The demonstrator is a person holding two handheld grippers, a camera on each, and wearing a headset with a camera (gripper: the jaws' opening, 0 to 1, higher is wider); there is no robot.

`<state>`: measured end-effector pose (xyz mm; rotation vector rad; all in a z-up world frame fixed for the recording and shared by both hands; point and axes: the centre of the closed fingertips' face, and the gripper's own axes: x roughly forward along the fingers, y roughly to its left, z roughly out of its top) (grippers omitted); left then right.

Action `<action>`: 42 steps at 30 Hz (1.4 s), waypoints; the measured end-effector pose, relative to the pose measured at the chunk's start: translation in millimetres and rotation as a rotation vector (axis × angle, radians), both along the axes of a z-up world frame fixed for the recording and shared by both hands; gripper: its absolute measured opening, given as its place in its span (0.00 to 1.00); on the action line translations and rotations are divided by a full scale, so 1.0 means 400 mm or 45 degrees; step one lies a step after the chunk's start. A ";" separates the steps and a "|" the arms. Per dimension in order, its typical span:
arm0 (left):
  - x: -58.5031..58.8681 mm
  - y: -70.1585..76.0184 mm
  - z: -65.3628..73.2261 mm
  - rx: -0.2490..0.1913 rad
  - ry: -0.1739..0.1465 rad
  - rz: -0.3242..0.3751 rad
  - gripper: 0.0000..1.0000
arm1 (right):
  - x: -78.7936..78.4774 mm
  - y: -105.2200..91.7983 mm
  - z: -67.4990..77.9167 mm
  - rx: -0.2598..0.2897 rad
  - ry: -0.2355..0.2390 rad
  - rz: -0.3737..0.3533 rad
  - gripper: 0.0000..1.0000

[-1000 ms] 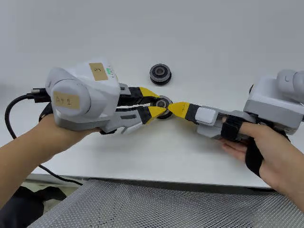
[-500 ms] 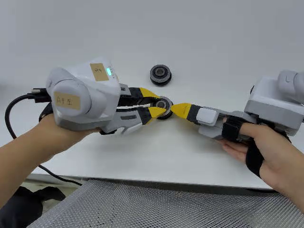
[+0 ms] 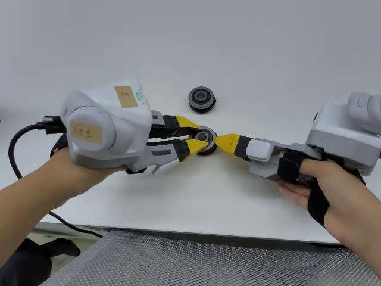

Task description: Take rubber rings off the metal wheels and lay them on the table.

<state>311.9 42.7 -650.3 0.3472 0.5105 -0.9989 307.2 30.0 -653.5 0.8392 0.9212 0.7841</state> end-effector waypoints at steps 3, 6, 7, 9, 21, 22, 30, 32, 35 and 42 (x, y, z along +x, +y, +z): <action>0.000 0.000 0.000 -0.002 0.001 0.001 0.13 | 0.000 0.003 0.002 -0.033 -0.056 0.028 0.01; 0.001 0.000 0.000 -0.003 0.001 0.002 0.13 | 0.001 0.007 0.006 -0.036 -0.061 0.039 0.01; 0.001 0.000 0.000 -0.003 0.001 0.001 0.13 | 0.001 0.007 0.005 -0.037 -0.059 0.040 0.01; 0.001 0.000 0.000 -0.004 0.001 0.001 0.13 | 0.002 0.008 0.006 -0.037 -0.061 0.046 0.01; 0.001 0.000 -0.002 -0.008 0.002 0.005 0.13 | 0.002 0.023 0.014 -0.023 -0.065 0.071 0.01; 0.001 0.000 -0.002 -0.009 0.002 0.005 0.13 | 0.002 0.024 0.014 -0.030 -0.073 0.077 0.01; 0.001 0.001 -0.002 -0.012 0.001 0.006 0.13 | 0.000 0.021 0.016 -0.029 -0.090 0.092 0.01; 0.000 0.001 -0.002 -0.011 0.000 0.004 0.13 | 0.000 0.022 0.016 -0.027 -0.091 0.093 0.01; 0.000 0.001 -0.002 -0.012 -0.002 0.004 0.13 | -0.001 0.022 0.018 -0.024 -0.092 0.099 0.01; 0.000 0.000 -0.002 -0.016 -0.001 0.004 0.13 | -0.004 0.025 0.023 -0.021 -0.109 0.119 0.01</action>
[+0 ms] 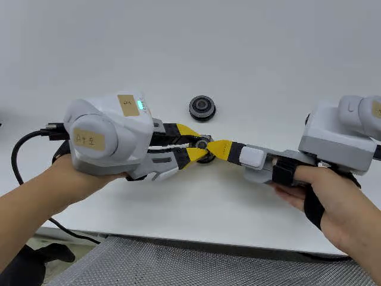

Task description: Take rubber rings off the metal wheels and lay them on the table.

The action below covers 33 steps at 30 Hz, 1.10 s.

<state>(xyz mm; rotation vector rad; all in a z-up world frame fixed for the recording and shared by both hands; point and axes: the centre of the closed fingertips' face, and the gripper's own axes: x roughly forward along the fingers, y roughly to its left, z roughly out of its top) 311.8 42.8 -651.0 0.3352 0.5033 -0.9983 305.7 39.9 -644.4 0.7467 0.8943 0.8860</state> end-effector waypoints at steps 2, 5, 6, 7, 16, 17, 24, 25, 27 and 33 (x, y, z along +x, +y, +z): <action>0.000 0.000 0.000 0.001 0.000 -0.002 0.13 | -0.001 -0.002 0.001 -0.001 -0.008 0.007 0.01; 0.000 -0.001 0.000 -0.002 0.002 -0.002 0.13 | -0.001 -0.005 0.003 0.003 -0.011 0.014 0.01; 0.001 -0.001 0.000 -0.002 0.001 -0.004 0.13 | -0.002 -0.004 0.005 0.007 -0.015 0.019 0.01; 0.001 -0.002 0.000 -0.003 0.002 -0.005 0.13 | -0.003 -0.004 0.005 0.006 -0.021 0.027 0.01; 0.002 -0.005 0.000 -0.004 0.001 -0.017 0.13 | -0.012 0.002 0.016 0.028 -0.026 0.076 0.01; 0.002 -0.005 0.000 -0.003 0.001 -0.017 0.13 | -0.014 0.004 0.017 0.031 -0.024 0.080 0.01; 0.005 -0.003 0.000 -0.004 -0.002 -0.012 0.13 | -0.020 0.011 0.027 0.044 -0.029 0.089 0.01; 0.006 -0.003 0.000 -0.005 -0.002 -0.012 0.13 | -0.019 0.011 0.027 0.045 -0.023 0.084 0.01; 0.005 -0.003 0.000 -0.002 -0.005 -0.014 0.13 | -0.018 0.008 0.027 0.041 -0.025 0.080 0.01; 0.005 -0.003 0.000 -0.008 0.006 -0.009 0.13 | -0.016 0.007 0.026 0.038 -0.003 0.052 0.01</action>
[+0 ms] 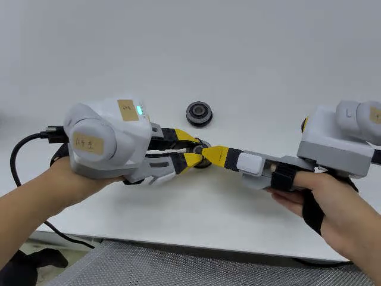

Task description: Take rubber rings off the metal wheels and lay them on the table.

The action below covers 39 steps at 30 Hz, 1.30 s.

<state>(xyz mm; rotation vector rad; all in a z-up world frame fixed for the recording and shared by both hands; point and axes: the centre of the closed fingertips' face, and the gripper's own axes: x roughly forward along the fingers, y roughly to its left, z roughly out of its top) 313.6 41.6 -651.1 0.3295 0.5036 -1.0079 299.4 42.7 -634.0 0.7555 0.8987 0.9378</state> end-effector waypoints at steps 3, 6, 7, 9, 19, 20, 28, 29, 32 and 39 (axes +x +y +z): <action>-0.001 0.000 0.001 -0.006 0.004 -0.001 0.13 | 0.001 0.001 -0.001 0.002 0.010 0.000 0.01; -0.001 0.000 0.003 -0.005 0.005 -0.001 0.14 | 0.004 -0.001 -0.003 0.005 0.023 -0.013 0.02; -0.001 0.000 0.003 -0.004 0.005 -0.003 0.14 | 0.005 -0.002 -0.003 0.009 0.027 -0.016 0.02; 0.001 0.001 0.002 0.011 0.000 -0.009 0.14 | 0.006 -0.001 -0.002 0.016 0.035 -0.023 0.02; -0.001 0.017 0.023 0.019 -0.015 -0.017 0.16 | 0.007 0.013 0.008 0.054 0.059 -0.023 0.02; -0.001 0.022 0.027 0.022 -0.020 -0.010 0.16 | 0.008 0.015 0.011 0.059 0.057 -0.023 0.02; -0.005 0.040 0.058 -0.016 -0.031 0.033 0.18 | 0.019 0.021 0.031 0.101 0.062 -0.052 0.02; -0.005 0.040 0.064 -0.027 -0.031 0.043 0.18 | 0.021 0.019 0.034 0.103 0.061 -0.058 0.02; -0.004 0.040 0.091 -0.083 -0.048 0.060 0.20 | 0.035 0.006 0.040 0.104 0.058 -0.102 0.02; 0.001 0.042 0.109 -0.091 -0.066 0.069 0.28 | 0.077 -0.050 0.038 0.074 0.055 -0.229 0.02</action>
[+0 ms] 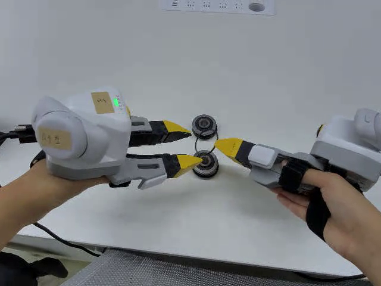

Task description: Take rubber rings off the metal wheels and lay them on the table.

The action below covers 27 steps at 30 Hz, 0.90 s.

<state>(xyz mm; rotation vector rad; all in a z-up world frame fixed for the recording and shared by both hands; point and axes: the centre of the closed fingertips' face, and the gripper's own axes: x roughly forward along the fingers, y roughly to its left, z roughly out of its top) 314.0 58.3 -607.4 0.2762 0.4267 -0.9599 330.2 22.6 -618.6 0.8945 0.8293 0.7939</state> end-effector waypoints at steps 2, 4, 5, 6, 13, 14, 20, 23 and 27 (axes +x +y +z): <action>0.005 0.000 0.005 -0.008 -0.007 0.008 0.28 | 0.013 -0.027 -0.004 -0.018 -0.003 -0.038 0.02; 0.010 -0.002 0.009 -0.016 -0.009 0.015 0.29 | 0.025 -0.056 -0.011 -0.032 0.007 -0.083 0.02; 0.011 -0.003 0.010 -0.022 -0.009 0.018 0.29 | 0.030 -0.068 -0.016 -0.043 0.008 -0.100 0.02; 0.014 -0.005 0.012 -0.024 -0.013 0.018 0.29 | 0.035 -0.087 -0.024 -0.063 0.014 -0.127 0.02; 0.021 -0.008 0.013 -0.028 -0.012 0.026 0.33 | 0.042 -0.176 -0.077 -0.233 0.021 -0.203 0.02; 0.021 -0.007 0.012 -0.027 -0.009 0.028 0.34 | 0.041 -0.184 -0.081 -0.247 0.025 -0.213 0.02; 0.021 -0.005 0.006 -0.027 0.001 0.037 0.35 | 0.034 -0.212 -0.100 -0.364 -0.002 -0.214 0.05; 0.020 -0.005 0.002 -0.024 0.007 0.038 0.36 | 0.030 -0.224 -0.107 -0.425 -0.022 -0.211 0.07; 0.015 -0.008 -0.002 -0.020 0.010 0.032 0.35 | 0.034 -0.245 -0.107 -0.495 -0.054 -0.233 0.10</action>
